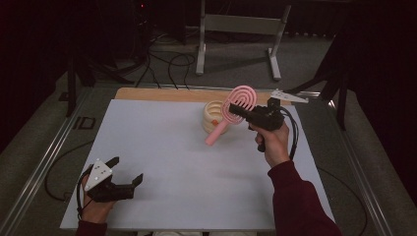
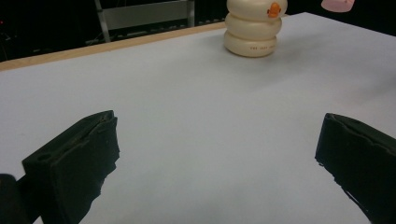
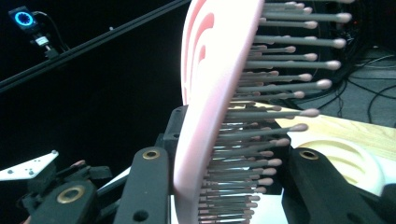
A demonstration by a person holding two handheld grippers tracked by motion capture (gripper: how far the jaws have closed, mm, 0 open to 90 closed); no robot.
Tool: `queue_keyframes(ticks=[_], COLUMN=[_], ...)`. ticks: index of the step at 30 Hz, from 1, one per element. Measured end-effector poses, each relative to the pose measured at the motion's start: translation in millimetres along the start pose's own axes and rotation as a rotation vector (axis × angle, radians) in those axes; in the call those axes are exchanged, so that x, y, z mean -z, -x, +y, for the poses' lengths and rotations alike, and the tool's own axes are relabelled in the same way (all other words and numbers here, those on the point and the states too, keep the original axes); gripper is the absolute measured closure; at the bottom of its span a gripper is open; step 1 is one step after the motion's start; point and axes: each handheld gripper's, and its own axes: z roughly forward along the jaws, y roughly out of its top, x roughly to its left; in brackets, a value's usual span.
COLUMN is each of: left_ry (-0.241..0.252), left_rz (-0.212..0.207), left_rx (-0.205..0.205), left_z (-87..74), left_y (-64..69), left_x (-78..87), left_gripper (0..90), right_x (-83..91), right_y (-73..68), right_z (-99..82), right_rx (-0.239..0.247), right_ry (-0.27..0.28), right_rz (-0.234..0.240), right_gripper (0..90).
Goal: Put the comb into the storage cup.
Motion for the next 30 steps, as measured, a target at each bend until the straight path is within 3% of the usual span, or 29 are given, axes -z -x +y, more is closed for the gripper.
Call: queue_keyframes(ticks=[9,30], left_ry=[-0.010,-0.013], left_rz=[-0.003,-0.003], left_rx=[-0.005,-0.014], left_z=[-1.1,-2.1], left_y=[1.7,3.8], left_x=[-1.5,-3.1], left_gripper=[0.1,0.1], right_x=[-4.4,-16.9], right_y=[1.8,6.2], right_z=[8.0,21.9], right_rx=[0.023,0.030], right_ry=[-0.014,0.001], right_rz=[-0.048,-0.104], right_gripper=[64.2,64.2])
